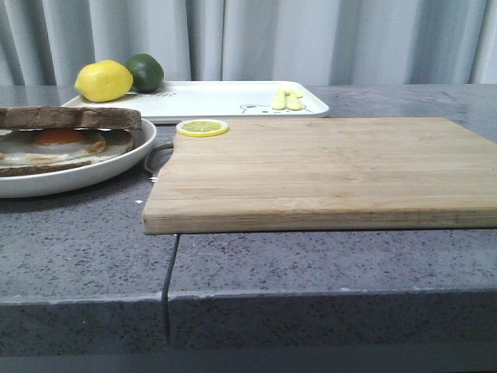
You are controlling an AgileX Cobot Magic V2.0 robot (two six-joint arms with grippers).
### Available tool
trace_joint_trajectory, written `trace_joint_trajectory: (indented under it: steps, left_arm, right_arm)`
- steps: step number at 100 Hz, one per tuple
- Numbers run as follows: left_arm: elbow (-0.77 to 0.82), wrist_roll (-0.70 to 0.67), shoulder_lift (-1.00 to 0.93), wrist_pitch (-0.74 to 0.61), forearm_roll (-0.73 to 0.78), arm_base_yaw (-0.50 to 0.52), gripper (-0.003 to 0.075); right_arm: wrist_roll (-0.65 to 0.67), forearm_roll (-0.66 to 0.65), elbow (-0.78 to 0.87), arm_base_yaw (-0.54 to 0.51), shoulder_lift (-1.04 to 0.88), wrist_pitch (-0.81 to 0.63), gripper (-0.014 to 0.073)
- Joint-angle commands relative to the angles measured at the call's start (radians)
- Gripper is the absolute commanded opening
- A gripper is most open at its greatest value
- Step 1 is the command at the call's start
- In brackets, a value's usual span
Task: Place bread and move sandwich to tray
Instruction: 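Grasp the rim of the white plate with the left gripper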
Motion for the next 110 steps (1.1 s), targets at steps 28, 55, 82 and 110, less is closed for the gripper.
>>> trace_joint_trajectory:
  steps: [28, 55, 82, 110]
  left_arm:
    - [-0.029, -0.01, 0.032, -0.038, -0.028, -0.008, 0.0365]
    - [-0.029, -0.01, 0.032, -0.041, -0.03, -0.008, 0.0349]
    - [-0.029, -0.01, 0.032, -0.045, -0.098, -0.008, 0.0151]
    - [-0.029, -0.01, 0.032, -0.041, -0.152, -0.008, -0.0019]
  right_arm:
    - [-0.001, -0.006, -0.026, -0.004, 0.002, -0.073, 0.0335]
    - [-0.001, -0.006, -0.026, -0.004, 0.002, -0.073, 0.0335]
    - [-0.001, -0.006, -0.026, -0.004, 0.002, -0.073, 0.0335]
    - [-0.001, -0.006, -0.026, -0.004, 0.002, -0.073, 0.0335]
